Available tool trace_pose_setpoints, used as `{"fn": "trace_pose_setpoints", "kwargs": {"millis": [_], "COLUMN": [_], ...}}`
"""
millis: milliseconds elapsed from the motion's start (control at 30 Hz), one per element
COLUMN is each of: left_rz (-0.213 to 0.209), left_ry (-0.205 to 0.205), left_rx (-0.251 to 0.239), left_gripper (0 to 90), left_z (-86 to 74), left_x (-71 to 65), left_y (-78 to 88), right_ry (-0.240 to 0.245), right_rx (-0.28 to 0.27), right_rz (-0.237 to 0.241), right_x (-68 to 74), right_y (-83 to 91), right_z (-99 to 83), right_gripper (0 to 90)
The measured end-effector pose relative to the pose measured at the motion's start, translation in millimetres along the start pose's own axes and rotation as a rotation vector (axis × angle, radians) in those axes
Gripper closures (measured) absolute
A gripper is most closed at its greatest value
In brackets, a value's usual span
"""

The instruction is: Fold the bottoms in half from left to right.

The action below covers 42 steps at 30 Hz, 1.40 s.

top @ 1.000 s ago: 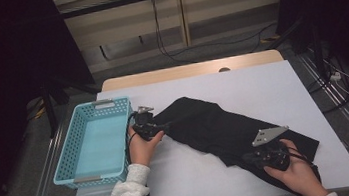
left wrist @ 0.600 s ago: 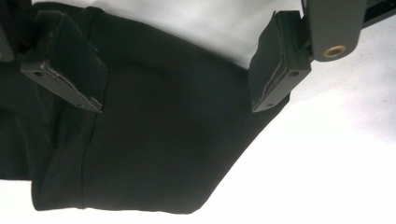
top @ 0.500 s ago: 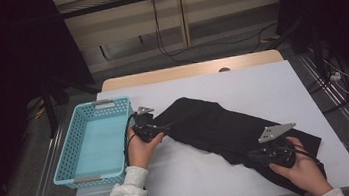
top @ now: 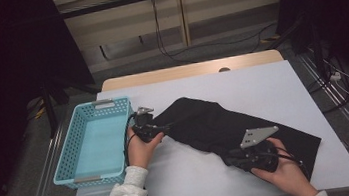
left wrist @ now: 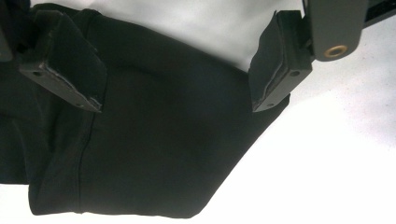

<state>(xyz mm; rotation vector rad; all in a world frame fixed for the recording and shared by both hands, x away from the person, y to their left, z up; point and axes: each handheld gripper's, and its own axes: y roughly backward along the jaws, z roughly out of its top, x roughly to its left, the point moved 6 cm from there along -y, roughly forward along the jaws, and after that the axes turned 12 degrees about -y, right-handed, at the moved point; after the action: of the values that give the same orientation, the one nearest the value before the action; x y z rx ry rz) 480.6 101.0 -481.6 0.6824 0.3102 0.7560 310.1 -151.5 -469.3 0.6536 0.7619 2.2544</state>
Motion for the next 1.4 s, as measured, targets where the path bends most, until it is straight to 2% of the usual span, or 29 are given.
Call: {"fn": "trace_pose_setpoints", "kwargs": {"millis": [133, 267, 367, 467, 533, 567, 633, 667, 733, 933, 967, 1067, 1200, 1233, 1333, 1367, 1400], "left_rz": [0.002, 0.013, 0.030, 0.040, 0.055, 0.072, 0.079, 0.085, 0.107, 0.120, 0.135, 0.156, 0.157, 0.159, 0.154, 0.124, 0.117], "left_ry": [0.000, 0.014, 0.011, 0.020, 0.022, 0.031, 0.037, 0.055, 0.067, 0.088, 0.093, 0.054, 0.053, 0.069, 0.083, 0.113, 0.118], "left_rx": [0.000, -0.005, 0.000, -0.004, -0.001, 0.004, 0.002, -0.004, 0.013, 0.022, 0.020, 0.028, 0.035, 0.033, 0.031, 0.032, 0.031], "left_gripper": [19.9, 19.3, 19.0, 18.3, 18.3, 18.3, 18.4, 18.5, 19.3, 21.3, 22.1, 30.7, 45.8, 48.8, 62.3, 68.5, 72.5], "left_z": [-0.3, -0.3, -1.4, -1.8, -2.0, -2.6, -2.8, -2.9, -5.1, -11.2, -13.8, -13.6, -10.8, -9.7, -7.9, -6.4, -5.4], "left_x": [-0.1, 1.5, 3.7, 5.1, 6.2, 8.0, 9.0, 9.4, 12.5, 17.6, 19.8, 19.7, 16.2, 14.8, 12.7, 10.1, 9.0], "left_y": [-0.1, 0.6, 0.3, -0.8, -1.1, -0.8, -0.7, -0.6, -0.7, -5.5, -8.7, -10.8, -13.6, -14.3, -15.8, -16.9, -17.8], "right_ry": [0.028, 0.035, 0.015, 0.034, 0.033, 0.022, 0.009, -0.003, -0.012, -0.010, -0.011, -0.006, -0.010, -0.012, -0.010, -0.010, -0.008], "right_rx": [0.057, 0.089, 0.074, 0.078, 0.080, 0.083, 0.082, 0.084, 0.063, 0.058, 0.062, 0.062, 0.058, 0.058, 0.056, 0.058, 0.059], "right_rz": [0.001, -0.036, -0.022, -0.046, -0.048, -0.034, -0.019, -0.003, 0.024, 0.060, 0.065, 0.067, 0.072, 0.071, 0.071, 0.071, 0.072], "right_x": [5.6, -2.8, -7.4, -4.8, -4.8, -5.5, -5.6, -5.2, -2.7, 1.8, 2.8, 3.7, 2.1, 1.7, 1.5, 1.8, 2.2], "right_y": [-16.5, -23.1, -22.3, -23.0, -23.1, -21.7, -20.5, -18.9, -12.8, -6.7, -7.0, -6.6, -4.1, -3.5, -2.4, -2.4, -2.6], "right_z": [-3.5, -7.5, -10.0, -10.5, -10.1, -10.0, -10.1, -10.7, -9.7, -9.4, -11.1, -11.5, -12.1, -12.4, -13.2, -13.6, -14.0], "right_gripper": [66.0, 70.3, 73.5, 81.4, 82.7, 84.0, 84.3, 84.3, 84.3, 84.3, 84.2, 84.2, 84.2, 84.2, 84.2, 84.2, 84.2]}}
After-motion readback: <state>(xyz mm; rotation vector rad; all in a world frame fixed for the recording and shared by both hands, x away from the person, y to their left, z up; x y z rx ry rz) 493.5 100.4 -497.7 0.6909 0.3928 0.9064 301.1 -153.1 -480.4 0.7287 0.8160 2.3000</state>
